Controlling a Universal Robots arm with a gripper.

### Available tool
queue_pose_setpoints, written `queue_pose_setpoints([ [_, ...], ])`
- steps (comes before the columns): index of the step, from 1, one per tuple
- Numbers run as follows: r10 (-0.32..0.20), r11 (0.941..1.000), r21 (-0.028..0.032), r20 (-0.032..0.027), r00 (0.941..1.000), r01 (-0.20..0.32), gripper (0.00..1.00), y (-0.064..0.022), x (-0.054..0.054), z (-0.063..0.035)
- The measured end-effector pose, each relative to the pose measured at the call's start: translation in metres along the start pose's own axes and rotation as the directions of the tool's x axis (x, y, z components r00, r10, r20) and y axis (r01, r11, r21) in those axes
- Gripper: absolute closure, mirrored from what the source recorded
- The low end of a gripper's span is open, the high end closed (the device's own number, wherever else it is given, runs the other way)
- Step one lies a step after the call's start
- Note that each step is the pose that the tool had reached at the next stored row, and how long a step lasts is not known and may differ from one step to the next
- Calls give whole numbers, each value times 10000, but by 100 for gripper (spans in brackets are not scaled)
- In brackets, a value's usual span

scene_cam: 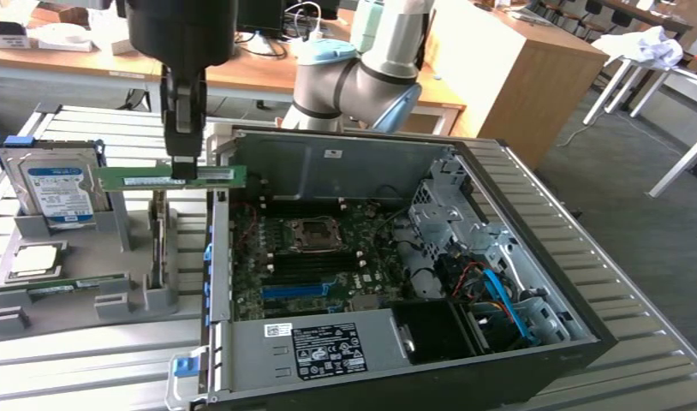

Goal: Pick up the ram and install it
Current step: 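Pick up the ram and move it above insertion slot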

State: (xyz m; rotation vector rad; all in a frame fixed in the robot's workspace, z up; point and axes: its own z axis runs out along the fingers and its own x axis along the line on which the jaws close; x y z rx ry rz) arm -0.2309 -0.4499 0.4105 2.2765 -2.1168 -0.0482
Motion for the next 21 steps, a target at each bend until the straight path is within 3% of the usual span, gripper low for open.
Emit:
queue_pose_setpoints([
  [21,1,10000,-16,1,10000,-1,87,-447,32,-21],
])
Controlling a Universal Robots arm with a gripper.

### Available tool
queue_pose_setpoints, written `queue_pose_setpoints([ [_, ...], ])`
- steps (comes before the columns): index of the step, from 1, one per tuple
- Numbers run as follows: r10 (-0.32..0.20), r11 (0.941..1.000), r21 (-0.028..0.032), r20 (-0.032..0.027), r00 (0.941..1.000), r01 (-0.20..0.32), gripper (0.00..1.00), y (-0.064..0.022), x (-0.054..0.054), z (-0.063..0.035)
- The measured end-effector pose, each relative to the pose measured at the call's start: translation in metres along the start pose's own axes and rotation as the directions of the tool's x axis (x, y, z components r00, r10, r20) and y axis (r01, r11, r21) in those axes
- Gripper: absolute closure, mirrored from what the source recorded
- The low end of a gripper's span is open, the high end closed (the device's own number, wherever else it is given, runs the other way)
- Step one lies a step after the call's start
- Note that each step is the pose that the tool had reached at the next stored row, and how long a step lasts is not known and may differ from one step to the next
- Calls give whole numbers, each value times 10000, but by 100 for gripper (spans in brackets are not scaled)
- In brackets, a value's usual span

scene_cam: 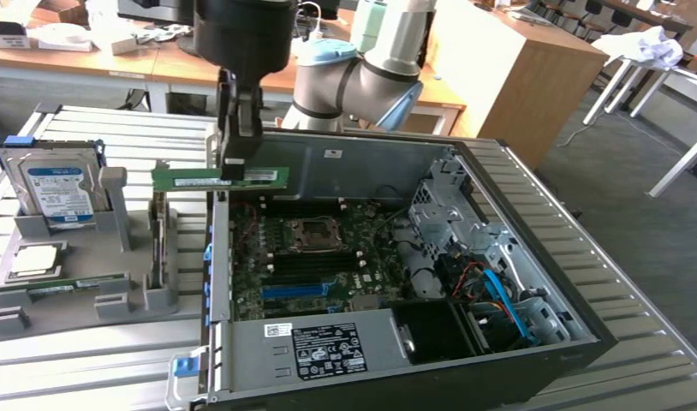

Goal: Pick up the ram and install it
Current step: 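Pick up the ram and move it above insertion slot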

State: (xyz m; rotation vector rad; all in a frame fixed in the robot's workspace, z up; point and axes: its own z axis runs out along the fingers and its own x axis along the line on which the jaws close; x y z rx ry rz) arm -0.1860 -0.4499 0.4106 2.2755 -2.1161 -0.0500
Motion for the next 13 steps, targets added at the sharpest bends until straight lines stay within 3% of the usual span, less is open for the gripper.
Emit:
queue_pose_setpoints([
  [13,-1,10000,-9,1,10000,1,87,-287,21,-13],
])
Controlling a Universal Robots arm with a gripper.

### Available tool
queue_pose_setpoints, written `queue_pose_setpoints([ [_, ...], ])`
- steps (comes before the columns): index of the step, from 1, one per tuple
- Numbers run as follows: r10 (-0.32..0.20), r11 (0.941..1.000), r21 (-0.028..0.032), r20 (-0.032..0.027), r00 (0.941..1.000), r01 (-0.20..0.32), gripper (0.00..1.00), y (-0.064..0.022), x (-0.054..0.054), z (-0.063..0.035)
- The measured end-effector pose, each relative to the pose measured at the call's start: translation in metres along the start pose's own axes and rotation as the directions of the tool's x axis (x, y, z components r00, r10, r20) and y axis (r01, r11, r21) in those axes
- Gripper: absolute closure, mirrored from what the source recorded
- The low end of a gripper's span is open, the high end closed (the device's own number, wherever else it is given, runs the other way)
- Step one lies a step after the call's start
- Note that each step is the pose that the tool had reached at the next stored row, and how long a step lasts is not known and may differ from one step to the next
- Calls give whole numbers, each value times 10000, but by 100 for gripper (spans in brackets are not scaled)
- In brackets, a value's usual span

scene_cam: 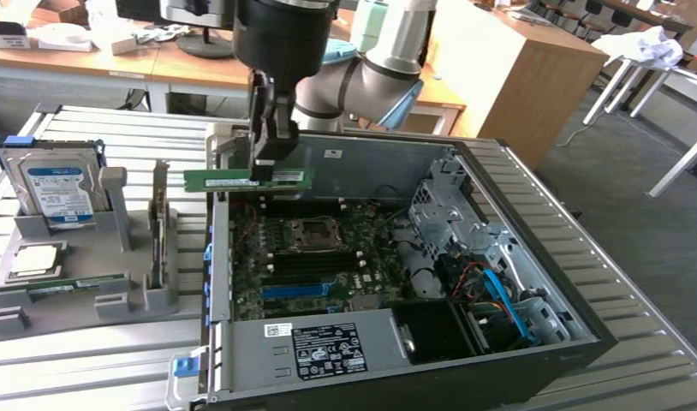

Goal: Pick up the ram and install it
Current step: 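Pick up the ram and move it above insertion slot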

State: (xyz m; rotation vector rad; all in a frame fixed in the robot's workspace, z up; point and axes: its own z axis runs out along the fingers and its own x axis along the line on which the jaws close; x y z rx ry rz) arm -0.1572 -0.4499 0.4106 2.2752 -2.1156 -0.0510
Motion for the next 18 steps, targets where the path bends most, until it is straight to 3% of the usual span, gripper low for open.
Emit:
queue_pose_setpoints([
  [18,2,10000,-14,1,10000,-2,87,-414,30,-20],
])
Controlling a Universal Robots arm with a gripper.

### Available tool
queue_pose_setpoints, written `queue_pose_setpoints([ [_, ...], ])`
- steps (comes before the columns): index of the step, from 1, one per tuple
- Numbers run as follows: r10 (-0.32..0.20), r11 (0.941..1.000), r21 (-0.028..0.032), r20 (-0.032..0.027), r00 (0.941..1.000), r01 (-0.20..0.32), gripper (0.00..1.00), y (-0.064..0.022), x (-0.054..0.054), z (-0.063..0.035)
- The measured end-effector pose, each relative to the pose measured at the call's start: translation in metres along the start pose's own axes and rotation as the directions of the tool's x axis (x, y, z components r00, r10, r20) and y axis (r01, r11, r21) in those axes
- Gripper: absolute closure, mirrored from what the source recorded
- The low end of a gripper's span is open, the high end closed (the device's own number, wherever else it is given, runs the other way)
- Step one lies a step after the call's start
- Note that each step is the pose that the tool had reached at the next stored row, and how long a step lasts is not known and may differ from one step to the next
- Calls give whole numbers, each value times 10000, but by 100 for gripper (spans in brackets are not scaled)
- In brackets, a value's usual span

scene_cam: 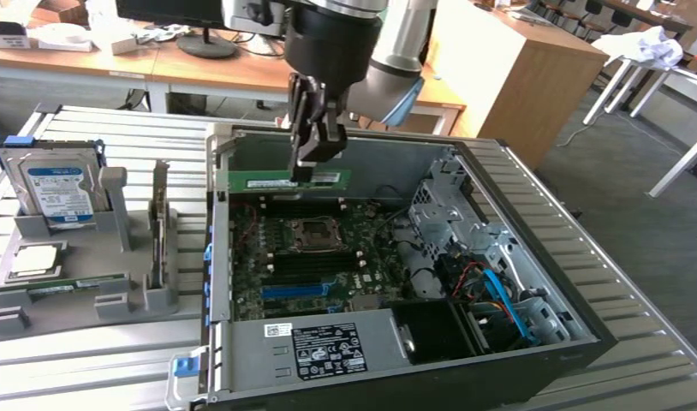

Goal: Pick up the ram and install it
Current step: 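Pick up the ram and move it above insertion slot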

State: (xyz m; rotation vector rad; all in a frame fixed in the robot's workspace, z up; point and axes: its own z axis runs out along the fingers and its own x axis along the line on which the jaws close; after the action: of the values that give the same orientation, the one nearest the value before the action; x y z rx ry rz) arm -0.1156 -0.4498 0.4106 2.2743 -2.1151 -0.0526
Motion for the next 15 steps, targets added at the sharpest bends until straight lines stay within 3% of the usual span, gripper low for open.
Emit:
queue_pose_setpoints([
  [15,-1,10000,-14,0,10000,1,87,-359,26,-18],
])
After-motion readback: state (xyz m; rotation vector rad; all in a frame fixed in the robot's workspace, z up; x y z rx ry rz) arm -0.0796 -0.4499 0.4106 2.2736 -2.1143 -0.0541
